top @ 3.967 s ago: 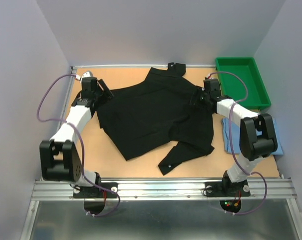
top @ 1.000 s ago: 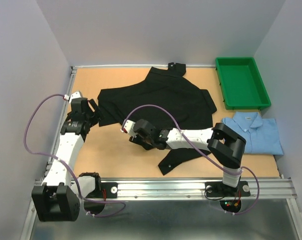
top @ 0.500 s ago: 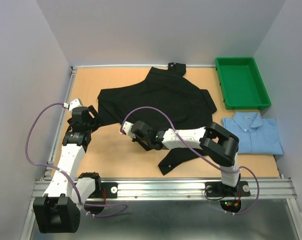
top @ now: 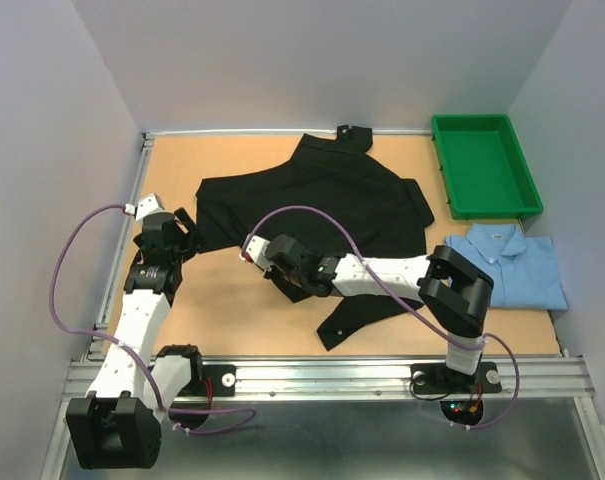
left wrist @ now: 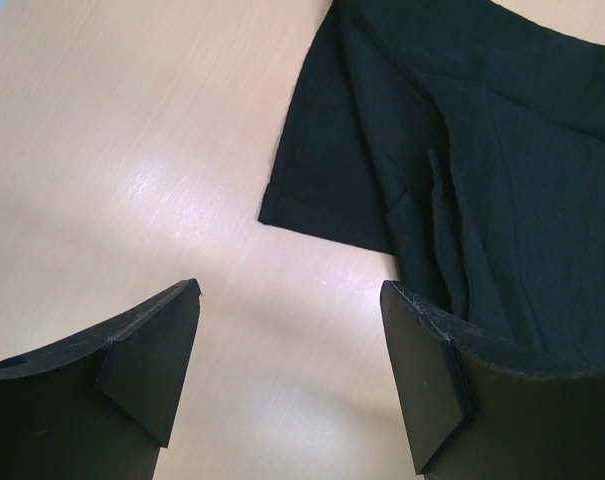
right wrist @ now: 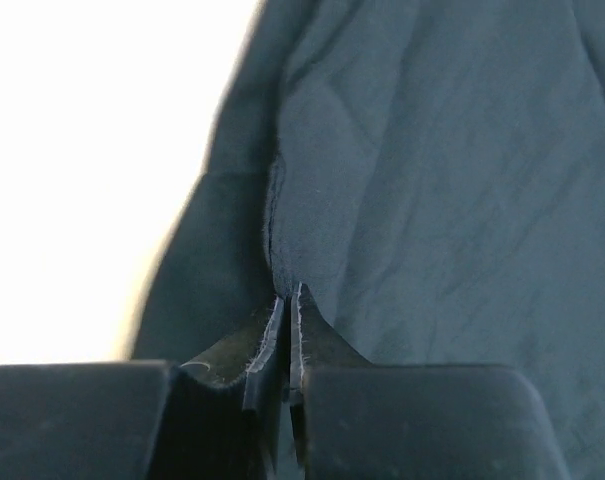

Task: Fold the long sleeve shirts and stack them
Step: Flatten the shirt out

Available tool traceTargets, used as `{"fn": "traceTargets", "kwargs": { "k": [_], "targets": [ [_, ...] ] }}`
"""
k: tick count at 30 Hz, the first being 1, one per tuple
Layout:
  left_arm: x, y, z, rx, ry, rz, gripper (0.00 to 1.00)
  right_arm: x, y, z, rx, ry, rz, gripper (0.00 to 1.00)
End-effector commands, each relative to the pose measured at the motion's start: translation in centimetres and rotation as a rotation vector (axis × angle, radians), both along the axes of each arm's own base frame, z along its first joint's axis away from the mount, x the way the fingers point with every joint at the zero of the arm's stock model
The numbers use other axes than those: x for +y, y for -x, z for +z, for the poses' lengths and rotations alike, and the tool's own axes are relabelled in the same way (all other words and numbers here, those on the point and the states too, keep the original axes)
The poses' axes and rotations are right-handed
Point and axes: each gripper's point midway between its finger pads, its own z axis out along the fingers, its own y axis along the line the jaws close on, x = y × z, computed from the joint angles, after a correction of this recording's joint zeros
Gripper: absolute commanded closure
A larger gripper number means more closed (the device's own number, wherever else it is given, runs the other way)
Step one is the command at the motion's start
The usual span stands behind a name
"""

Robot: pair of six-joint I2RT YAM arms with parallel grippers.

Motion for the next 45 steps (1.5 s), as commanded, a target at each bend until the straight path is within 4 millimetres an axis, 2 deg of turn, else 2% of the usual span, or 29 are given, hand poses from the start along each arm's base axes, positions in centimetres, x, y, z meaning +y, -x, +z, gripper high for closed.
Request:
{"fn": "traceTargets", "kwargs": {
  "k": [1, 3, 4, 7, 9, 10, 11, 13, 16, 17, 20, 22, 23, 25, 27, 28, 30, 31, 32, 33, 34, 35, 37, 38, 39, 40, 41, 42, 45],
  "targets": [
    [-0.3, -0.3, 2.0, -0.064, 0.026, -0.008, 0.16, 4.5, 2.6, 8.2, 0.076, -0.28, 0.095, 0.99],
    [-0.6, -0.1, 2.6, -0.056, 0.047, -0.003, 0.16, 6.2, 5.4, 9.5, 0.191, -0.369, 0.179, 0.99],
    [-0.5, -0.4, 4.2, -0.082, 0.047, 0.002, 0.16, 7.4, 7.7, 10.2, 0.286, -0.425, 0.25, 0.99],
    [-0.1, -0.5, 6.9, -0.108, 0.034, 0.014, 0.16, 9.1, 11.6, 10.6, 0.45, -0.476, 0.372, 0.99],
    [0.2, -0.3, 7.7, -0.103, 0.014, 0.022, 0.16, 10.4, 14.0, 10.0, 0.531, -0.477, 0.427, 0.99],
    [0.3, -0.5, 8.9, -0.122, 0.011, 0.023, 0.16, 10.9, 14.8, 9.6, 0.561, -0.473, 0.45, 0.99],
    [0.3, -0.3, 9.1, -0.116, 0.007, 0.024, 0.16, 11.4, 16.4, 8.6, 0.615, -0.457, 0.483, 0.99],
    [0.4, -0.2, 10.0, -0.132, 0.006, 0.027, 0.16, 12.3, 18.0, 8.1, 0.675, -0.452, 0.538, 0.98],
    [0.5, 0.3, 10.1, -0.134, 0.003, 0.032, 0.16, 13.3, 20.2, 6.5, 0.76, -0.427, 0.564, 0.84],
    [0.5, 0.5, 9.8, -0.123, 0.002, 0.032, 0.16, 13.5, 21.0, 6.3, 0.786, -0.421, 0.579, 0.76],
    [0.4, 1.0, 9.3, -0.115, 0.008, 0.029, 0.16, 13.8, 21.2, 6.2, 0.794, -0.421, 0.577, 0.61],
    [0.3, 1.4, 8.7, -0.106, 0.015, 0.026, 0.16, 13.5, 20.1, 6.6, 0.729, -0.425, 0.535, 0.5],
    [0.2, 1.5, 8.5, -0.1, 0.015, 0.023, 0.16, 13.2, 19.4, 6.7, 0.696, -0.425, 0.509, 0.5],
    [-0.3, 1.7, 7.4, -0.073, 0.033, 0.0, 0.16, 12.5, 17.8, 7.0, 0.626, -0.429, 0.446, 0.42],
    [-1.1, 1.7, 6.5, -0.053, 0.059, -0.035, 0.16, 10.7, 14.5, 7.5, 0.561, -0.448, 0.319, 0.38],
    [-1.5, 1.7, 5.3, -0.023, 0.074, -0.048, 0.16, 9.9, 12.7, 7.5, 0.528, -0.457, 0.246, 0.37],
    [-2.5, 1.6, 4.2, 0.005, 0.115, -0.09, 0.16, 6.8, 9.0, 7.8, 0.51, -0.494, 0.082, 0.37],
    [-2.9, 1.5, 2.8, 0.047, 0.131, -0.102, 0.16, 5.4, 7.7, 7.8, 0.502, -0.506, 0.021, 0.3],
    [-3.5, 1.3, 2.4, 0.057, 0.156, -0.12, 0.16, 2.5, 5.0, 8.0, 0.462, -0.537, -0.117, 0.14],
    [-4.1, 1.3, 1.8, 0.074, 0.18, -0.142, 0.16, 1.0, 4.1, 8.1, 0.444, -0.551, -0.172, 0.04],
    [-4.4, 1.0, 0.9, 0.102, 0.196, -0.15, 0.16, -0.8, 2.7, 8.1, 0.397, -0.555, -0.248, 0.0],
    [-4.7, 1.1, -0.1, 0.123, 0.216, -0.157, 0.16, -3.4, 0.4, 8.2, 0.325, -0.564, -0.37, 0.0],
    [-5.7, 0.4, -1.4, 0.148, 0.254, -0.181, 0.16, -7.3, -0.6, 8.2, 0.273, -0.572, -0.482, 0.0],
    [-5.9, 0.5, -2.4, 0.17, 0.264, -0.184, 0.16, -9.9, -2.2, 8.2, 0.239, -0.589, -0.575, 0.0],
    [-6.2, 0.0, -2.7, 0.164, 0.278, -0.183, 0.16, -11.4, -2.8, 8.0, 0.234, -0.595, -0.618, 0.0],
    [-6.4, -0.2, -4.1, 0.203, 0.283, -0.183, 0.16, -12.8, -3.0, 8.2, 0.231, -0.607, -0.653, 0.0],
    [-6.6, -0.2, -5.0, 0.223, 0.289, -0.18, 0.16, -15.4, -4.0, 7.1, 0.242, -0.612, -0.74, 0.0],
    [-6.7, -0.7, -5.4, 0.22, 0.294, -0.177, 0.16, -16.6, -4.2, 6.7, 0.255, -0.615, -0.781, 0.01],
    [-6.8, -1.4, -8.4, 0.296, 0.299, -0.155, 0.16, -20.5, -5.0, 4.9, 0.322, -0.664, -0.92, 0.06]
  ]
}}
